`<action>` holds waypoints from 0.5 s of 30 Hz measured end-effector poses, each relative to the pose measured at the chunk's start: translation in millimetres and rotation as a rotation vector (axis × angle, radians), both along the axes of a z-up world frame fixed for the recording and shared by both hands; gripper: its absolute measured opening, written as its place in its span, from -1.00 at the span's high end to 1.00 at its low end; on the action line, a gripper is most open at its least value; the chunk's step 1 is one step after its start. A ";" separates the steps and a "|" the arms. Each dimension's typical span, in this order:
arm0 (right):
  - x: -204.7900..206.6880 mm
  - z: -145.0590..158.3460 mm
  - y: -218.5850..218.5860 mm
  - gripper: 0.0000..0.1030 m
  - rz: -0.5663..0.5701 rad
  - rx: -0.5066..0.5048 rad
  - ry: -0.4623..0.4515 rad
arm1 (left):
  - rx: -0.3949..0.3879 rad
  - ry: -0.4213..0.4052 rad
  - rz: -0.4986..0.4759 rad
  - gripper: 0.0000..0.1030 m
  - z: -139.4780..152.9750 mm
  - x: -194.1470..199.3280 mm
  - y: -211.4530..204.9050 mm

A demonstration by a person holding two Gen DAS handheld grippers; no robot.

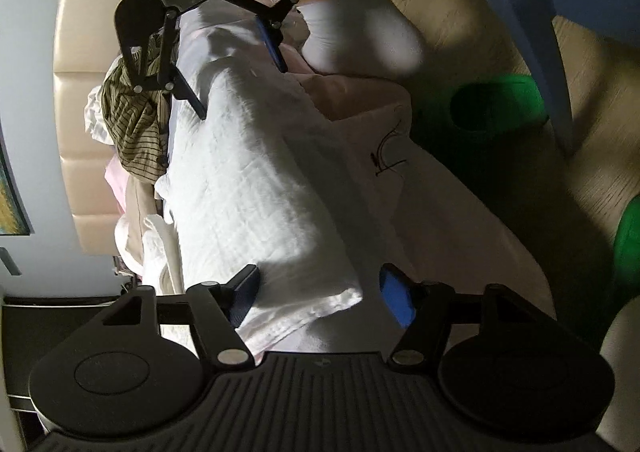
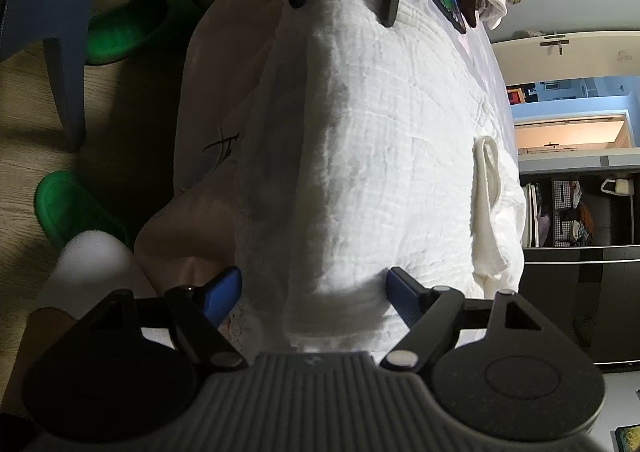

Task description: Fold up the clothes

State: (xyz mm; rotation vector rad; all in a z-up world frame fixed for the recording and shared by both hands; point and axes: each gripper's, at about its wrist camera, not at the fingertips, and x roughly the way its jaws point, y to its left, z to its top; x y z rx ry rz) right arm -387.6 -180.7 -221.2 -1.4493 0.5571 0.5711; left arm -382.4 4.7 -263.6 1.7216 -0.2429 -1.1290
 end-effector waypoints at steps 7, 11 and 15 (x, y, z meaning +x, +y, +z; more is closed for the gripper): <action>0.3 -1.8 -0.8 -0.54 -0.008 -0.012 0.002 | -0.034 0.042 0.062 -0.26 14.6 9.5 -11.1; 2.9 2.9 -0.8 0.04 -0.018 -0.016 -0.018 | -0.064 0.148 0.068 -0.03 33.2 9.4 -12.9; 4.3 12.2 -0.9 0.54 -0.037 0.009 -0.040 | -0.068 0.181 0.087 0.21 39.3 14.3 -14.4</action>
